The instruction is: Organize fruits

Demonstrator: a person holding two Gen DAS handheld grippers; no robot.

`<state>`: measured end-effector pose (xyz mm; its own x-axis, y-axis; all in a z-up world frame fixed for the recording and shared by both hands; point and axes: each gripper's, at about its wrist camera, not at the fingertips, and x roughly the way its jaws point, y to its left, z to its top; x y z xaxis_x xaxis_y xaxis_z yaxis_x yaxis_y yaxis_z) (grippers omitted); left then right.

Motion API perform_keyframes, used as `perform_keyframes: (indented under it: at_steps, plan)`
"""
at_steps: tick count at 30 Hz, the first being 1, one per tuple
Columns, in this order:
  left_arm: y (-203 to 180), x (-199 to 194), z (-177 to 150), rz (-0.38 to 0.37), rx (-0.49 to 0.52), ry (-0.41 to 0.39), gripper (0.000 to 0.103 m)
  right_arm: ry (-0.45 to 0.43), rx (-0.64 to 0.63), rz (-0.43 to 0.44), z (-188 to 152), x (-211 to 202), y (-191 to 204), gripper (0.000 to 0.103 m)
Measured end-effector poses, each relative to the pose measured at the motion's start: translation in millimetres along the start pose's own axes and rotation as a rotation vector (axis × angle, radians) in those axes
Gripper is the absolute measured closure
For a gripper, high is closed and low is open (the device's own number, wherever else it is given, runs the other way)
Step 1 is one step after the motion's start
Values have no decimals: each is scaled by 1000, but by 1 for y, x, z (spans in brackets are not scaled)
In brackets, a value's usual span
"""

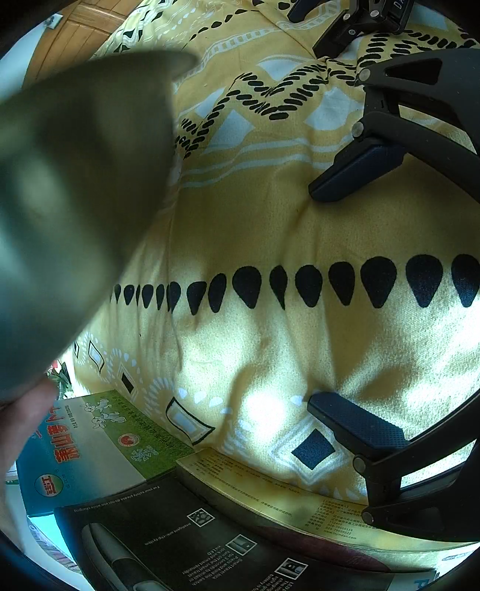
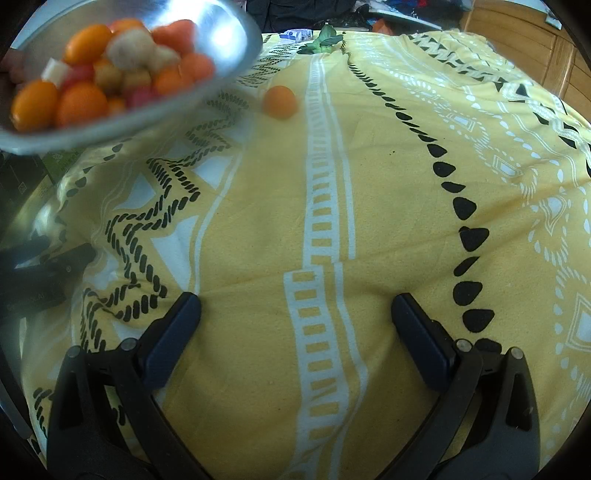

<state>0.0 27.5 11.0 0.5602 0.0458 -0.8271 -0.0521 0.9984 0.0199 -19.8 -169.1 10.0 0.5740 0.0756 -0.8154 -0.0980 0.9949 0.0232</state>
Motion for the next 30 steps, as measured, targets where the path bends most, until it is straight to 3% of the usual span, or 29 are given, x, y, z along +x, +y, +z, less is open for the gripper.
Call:
perform_keyframes:
  at_steps: [30]
  plan:
    - [1, -4, -1, 6, 1, 0, 0, 1, -1, 0, 0, 0, 0, 0]
